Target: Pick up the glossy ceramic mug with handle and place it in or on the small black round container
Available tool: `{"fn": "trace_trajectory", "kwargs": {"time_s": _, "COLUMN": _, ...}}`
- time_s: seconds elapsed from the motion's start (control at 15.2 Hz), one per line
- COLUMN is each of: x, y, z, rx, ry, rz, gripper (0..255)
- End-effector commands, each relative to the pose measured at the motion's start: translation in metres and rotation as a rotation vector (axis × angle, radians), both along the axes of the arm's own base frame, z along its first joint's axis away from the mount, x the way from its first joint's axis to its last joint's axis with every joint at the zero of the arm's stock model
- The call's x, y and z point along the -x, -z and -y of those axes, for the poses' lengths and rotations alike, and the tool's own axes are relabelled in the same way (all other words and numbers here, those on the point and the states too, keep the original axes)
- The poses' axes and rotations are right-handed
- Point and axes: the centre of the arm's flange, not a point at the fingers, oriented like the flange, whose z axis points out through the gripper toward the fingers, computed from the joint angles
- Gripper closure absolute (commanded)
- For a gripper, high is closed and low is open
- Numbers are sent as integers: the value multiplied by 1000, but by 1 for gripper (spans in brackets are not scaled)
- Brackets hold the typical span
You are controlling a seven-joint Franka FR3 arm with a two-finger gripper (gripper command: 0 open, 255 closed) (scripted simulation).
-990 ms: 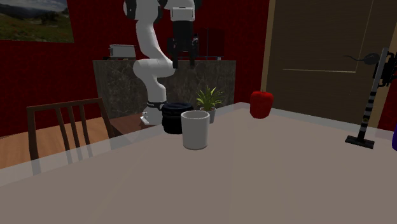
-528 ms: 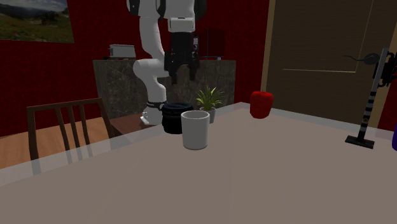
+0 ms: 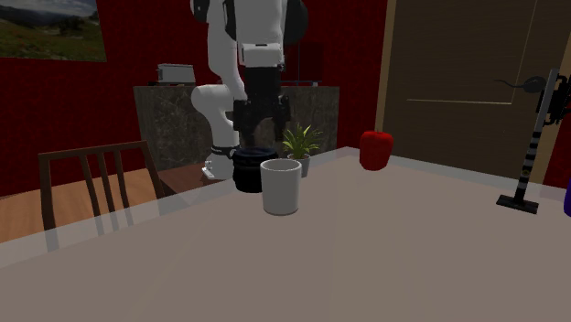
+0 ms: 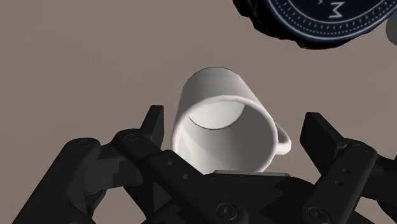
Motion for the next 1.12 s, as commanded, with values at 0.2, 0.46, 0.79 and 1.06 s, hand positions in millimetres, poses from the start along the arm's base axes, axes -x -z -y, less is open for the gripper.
{"fn": "trace_trajectory", "kwargs": {"time_s": 0.2, "x": -43, "y": 29, "z": 32, "rx": -5, "ry": -12, "rz": 5, "gripper": 0}}
{"fn": "trace_trajectory", "kwargs": {"time_s": 0.46, "x": -43, "y": 50, "z": 31, "rx": -5, "ry": -12, "rz": 5, "gripper": 0}}
{"fn": "trace_trajectory", "kwargs": {"time_s": 0.79, "x": -43, "y": 69, "z": 30, "rx": -5, "ry": -12, "rz": 5, "gripper": 0}}
{"fn": "trace_trajectory", "kwargs": {"time_s": 1.06, "x": -43, "y": 69, "z": 30, "rx": -5, "ry": -12, "rz": 5, "gripper": 0}}
